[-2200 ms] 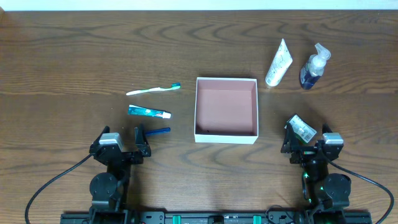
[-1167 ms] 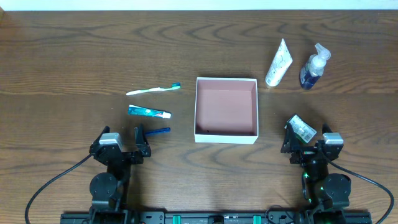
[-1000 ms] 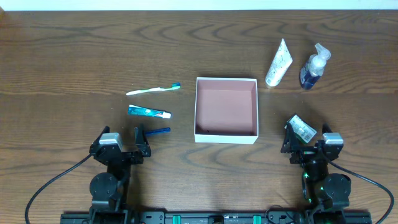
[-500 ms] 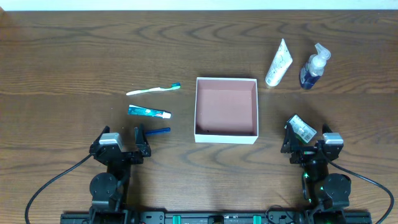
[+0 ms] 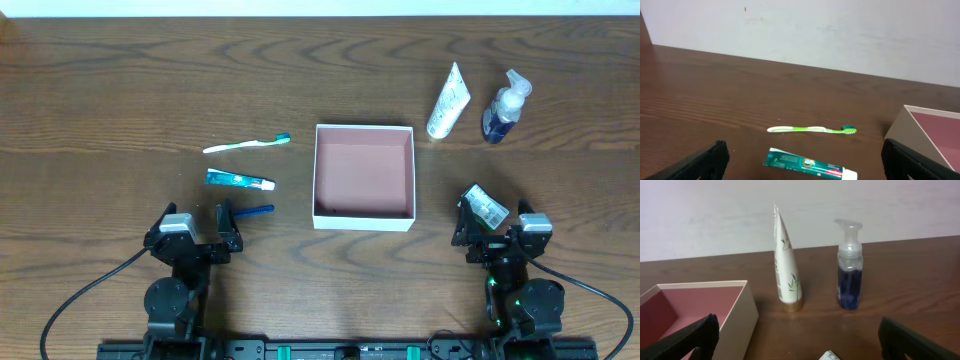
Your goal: Pack container
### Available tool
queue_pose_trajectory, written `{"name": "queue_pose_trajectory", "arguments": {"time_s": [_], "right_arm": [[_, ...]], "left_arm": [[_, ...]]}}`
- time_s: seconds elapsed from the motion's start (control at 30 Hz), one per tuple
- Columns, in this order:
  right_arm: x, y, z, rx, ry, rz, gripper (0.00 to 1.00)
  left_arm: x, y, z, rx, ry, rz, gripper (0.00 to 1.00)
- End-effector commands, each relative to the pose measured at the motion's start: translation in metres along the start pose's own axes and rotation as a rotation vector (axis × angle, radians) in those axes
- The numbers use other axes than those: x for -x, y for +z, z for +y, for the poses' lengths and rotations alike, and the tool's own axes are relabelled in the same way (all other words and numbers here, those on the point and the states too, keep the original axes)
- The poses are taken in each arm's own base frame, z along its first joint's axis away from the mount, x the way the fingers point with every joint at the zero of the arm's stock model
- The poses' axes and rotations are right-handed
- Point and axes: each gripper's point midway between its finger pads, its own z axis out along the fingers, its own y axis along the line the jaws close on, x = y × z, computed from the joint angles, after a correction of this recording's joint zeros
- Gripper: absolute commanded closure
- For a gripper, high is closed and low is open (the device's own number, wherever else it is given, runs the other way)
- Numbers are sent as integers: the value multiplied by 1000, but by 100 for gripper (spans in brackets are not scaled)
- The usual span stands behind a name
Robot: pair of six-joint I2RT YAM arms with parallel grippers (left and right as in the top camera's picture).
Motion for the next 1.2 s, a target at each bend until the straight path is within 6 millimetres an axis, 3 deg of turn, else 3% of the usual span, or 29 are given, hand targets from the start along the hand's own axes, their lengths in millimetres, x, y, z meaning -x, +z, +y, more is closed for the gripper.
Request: {"name": "queue_pose_trajectory", "arguments": {"time_s": [0.0,1.03,1.17], "right_arm": [[-2,0,0,0,-11,3,1],[0,0,-3,-18,-15,-4,1],[11,0,3,16,7,-48,1]], "left_arm": [[-17,1,6,24,19,48,2],[-17,1,6,24,19,48,2],[-17,1,6,24,19,48,2]]}}
